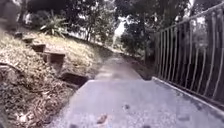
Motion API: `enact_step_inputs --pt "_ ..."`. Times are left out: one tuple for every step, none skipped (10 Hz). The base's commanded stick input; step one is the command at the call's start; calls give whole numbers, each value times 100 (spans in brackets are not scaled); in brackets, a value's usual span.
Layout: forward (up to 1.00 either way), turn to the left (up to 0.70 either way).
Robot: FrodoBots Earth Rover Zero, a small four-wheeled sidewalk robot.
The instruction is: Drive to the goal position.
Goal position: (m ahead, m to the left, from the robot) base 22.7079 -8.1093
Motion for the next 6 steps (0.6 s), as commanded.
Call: enact_step_inputs --pt "50 0" --pt "50 0" --pt "50 0" --pt "50 0" --pt "50 0" --pt "50 0"
